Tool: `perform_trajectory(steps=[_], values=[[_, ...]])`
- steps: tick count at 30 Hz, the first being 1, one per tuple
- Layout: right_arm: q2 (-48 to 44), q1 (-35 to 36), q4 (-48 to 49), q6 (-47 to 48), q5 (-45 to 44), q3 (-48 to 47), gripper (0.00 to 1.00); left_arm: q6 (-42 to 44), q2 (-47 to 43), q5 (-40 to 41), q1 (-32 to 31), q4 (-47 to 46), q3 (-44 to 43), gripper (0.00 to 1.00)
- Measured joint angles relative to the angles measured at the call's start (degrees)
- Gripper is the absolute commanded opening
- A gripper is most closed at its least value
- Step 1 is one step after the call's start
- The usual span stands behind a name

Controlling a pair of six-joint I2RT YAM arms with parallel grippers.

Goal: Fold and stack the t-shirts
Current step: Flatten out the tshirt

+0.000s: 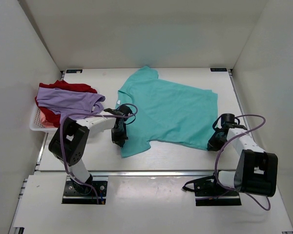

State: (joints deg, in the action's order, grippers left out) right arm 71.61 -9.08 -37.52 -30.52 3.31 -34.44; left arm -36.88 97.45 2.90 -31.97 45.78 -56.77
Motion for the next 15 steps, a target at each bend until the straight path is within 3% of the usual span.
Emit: perform_trajectory(steps=[5, 8, 12, 15], values=[[0.7, 1.2, -1.1, 0.1, 0.4, -3.2, 0.0, 0.9, -0.2, 1.0, 1.4, 2.1, -2.1, 0.0], [0.7, 1.1, -2.7, 0.4, 0.9, -10.0, 0.0, 1.4, -0.1, 1.2, 4.8, 6.4, -11.6, 0.0], [3.4, 1.9, -4.7, 2.6, 0.5, -25.5, 0.0, 2.4, 4.0, 1.8, 9.4, 10.8, -39.0, 0.0], [7.7, 2.0, -4.7, 4.4, 0.6, -40.1, 0.0, 3.2, 13.2, 0.2, 12.7, 13.1, -68.6, 0.0]])
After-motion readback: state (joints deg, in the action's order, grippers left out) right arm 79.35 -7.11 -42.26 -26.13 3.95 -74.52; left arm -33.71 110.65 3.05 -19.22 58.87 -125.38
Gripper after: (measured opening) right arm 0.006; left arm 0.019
